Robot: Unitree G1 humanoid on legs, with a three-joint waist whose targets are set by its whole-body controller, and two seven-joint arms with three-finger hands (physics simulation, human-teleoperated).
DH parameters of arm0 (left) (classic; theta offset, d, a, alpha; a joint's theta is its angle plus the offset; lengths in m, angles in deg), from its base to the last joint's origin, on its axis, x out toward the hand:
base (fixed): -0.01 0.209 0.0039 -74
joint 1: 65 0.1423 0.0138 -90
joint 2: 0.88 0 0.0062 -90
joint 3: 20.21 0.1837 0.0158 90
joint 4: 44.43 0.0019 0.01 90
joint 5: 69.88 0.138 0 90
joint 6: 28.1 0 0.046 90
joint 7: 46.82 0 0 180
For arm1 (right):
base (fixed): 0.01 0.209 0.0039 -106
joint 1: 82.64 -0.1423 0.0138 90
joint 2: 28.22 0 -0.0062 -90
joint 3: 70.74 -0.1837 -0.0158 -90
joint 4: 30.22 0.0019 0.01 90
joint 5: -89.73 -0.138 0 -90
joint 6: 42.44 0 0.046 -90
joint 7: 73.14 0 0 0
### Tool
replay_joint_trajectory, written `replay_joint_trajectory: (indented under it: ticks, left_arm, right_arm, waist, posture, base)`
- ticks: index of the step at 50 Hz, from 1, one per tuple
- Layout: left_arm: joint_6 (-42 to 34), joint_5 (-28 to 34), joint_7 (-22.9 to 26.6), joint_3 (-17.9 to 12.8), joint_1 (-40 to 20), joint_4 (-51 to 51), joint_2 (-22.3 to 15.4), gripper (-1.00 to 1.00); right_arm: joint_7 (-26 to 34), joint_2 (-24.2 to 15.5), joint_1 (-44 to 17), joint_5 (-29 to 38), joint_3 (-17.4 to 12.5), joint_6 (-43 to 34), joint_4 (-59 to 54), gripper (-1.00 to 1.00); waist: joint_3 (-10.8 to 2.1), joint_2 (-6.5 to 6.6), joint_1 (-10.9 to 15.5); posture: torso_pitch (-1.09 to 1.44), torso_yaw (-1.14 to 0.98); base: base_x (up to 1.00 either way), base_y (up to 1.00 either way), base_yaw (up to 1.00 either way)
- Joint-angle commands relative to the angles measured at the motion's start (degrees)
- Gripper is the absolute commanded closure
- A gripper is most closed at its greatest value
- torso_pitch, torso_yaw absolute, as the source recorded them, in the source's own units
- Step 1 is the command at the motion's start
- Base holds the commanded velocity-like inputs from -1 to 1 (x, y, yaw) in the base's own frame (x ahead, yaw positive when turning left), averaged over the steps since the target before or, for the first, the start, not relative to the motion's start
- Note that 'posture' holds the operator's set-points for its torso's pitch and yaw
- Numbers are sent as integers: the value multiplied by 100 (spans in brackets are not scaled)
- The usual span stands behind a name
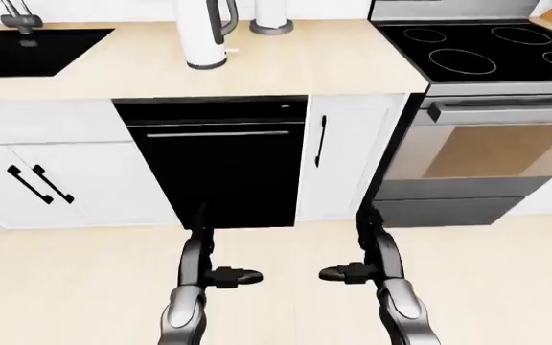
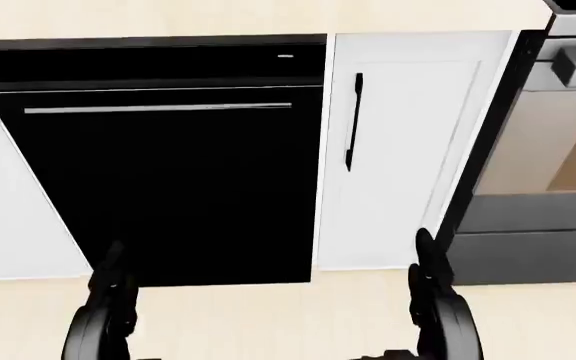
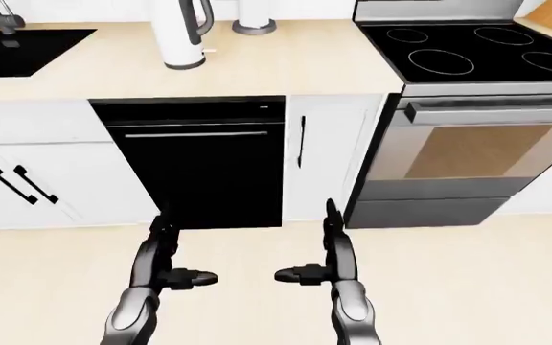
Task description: Press down the lever to turn on the electric kettle.
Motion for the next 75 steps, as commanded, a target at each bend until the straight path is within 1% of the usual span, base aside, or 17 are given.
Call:
replay_joint_trajectory:
  ticks: [1,2,3,4,5,7,8,11,18,28,38,40,43,44,50,58,75]
  left_arm:
    - [184,-23,-11,1,-144,-690,-15,-100]
    - [328,-21,0,-7,-149,-543,-14,-100]
    - [150,-20,-11,4,-133,-732,-14,-100]
    - [207,-16,-9,4,-120,-688,-9,-100]
    - [319,-12,-4,4,-112,-586,-4,-100]
    - [368,-5,-3,13,-104,-538,2,-100]
    - [399,-4,-2,15,-110,-497,3,-100]
    - [444,19,3,42,-104,-445,7,-100]
    - [503,1,12,18,-124,-405,-5,-100]
    - [120,-14,-20,-28,-29,-1072,-15,-100]
    - [-662,32,-63,-130,-127,-2045,-67,-100]
    - [-567,47,-64,-147,-123,-2022,-64,-100]
    - [-1066,39,-84,-193,-138,-2642,-85,-100]
    - [-849,40,-65,-217,-118,-2475,-82,-100]
    - [-1035,75,-100,-234,-141,-2817,-76,-100]
    - [-1280,122,-125,-223,-120,-3228,-63,-100]
    - [-1262,72,-125,-279,-105,-3313,-59,-100]
  right_arm:
    - [-35,-21,-143,-45,-46,253,486,-100]
    - [-39,-21,-135,-48,-48,251,496,-100]
    - [-44,-19,-123,-42,-41,237,514,-100]
    - [-45,-19,-119,-41,-37,222,526,-100]
    - [-48,-17,-117,-39,-34,223,531,-100]
    - [-43,-14,-105,-36,-22,218,557,-100]
    - [-46,-9,-108,-25,-8,209,551,-100]
    - [-39,10,-157,40,65,238,426,-100]
    - [-37,9,-137,-8,36,266,435,-100]
    - [-96,-31,-117,35,-26,-148,1159,-100]
    - [-116,-53,-125,118,-90,-755,2154,-100]
    - [-120,-56,-158,131,-101,-860,2294,-100]
    - [-127,-66,-219,181,-99,-946,2403,-100]
    - [-129,-66,-229,195,-100,-951,2416,-100]
    - [-200,11,-81,339,47,-848,2731,-100]
    - [-328,26,-40,490,84,-885,2849,-100]
    - [-346,29,-109,495,84,-817,2669,-100]
  waist:
    - [-5,-45,-12]
    - [-207,-41,10]
    - [-353,-4,37]
    - [-300,-8,36]
    - [-94,-41,34]
    - [-393,-50,42]
    - [-428,-48,45]
    - [-430,-35,46]
    - [-478,-25,47]
    - [-516,-20,45]
    - [-473,-22,45]
    - [-465,-21,46]
    - [-468,-15,43]
    - [-469,-12,38]
    - [-445,-7,45]
    - [-436,-7,47]
    - [-465,-2,39]
  posture:
    - [0,0]
    - [0,0]
    - [0,0]
    - [0,0]
    - [0,0]
    - [0,0]
    - [0,0]
    - [0,0]
    - [0,0]
    - [0,0]
    - [0,0]
    - [0,0]
    - [0,0]
    - [0,0]
    - [0,0]
    - [0,0]
    - [0,0]
  base:
    - [0,0,0]
    - [0,0,0]
    - [0,0,0]
    - [0,0,0]
    - [0,0,0]
    - [0,0,0]
    - [0,0,0]
    - [0,0,0]
    - [0,0,0]
    - [0,0,0]
    - [0,0,0]
    - [0,0,0]
    - [0,0,0]
    - [0,0,0]
    - [0,0,0]
    - [0,0,0]
    - [0,4,0]
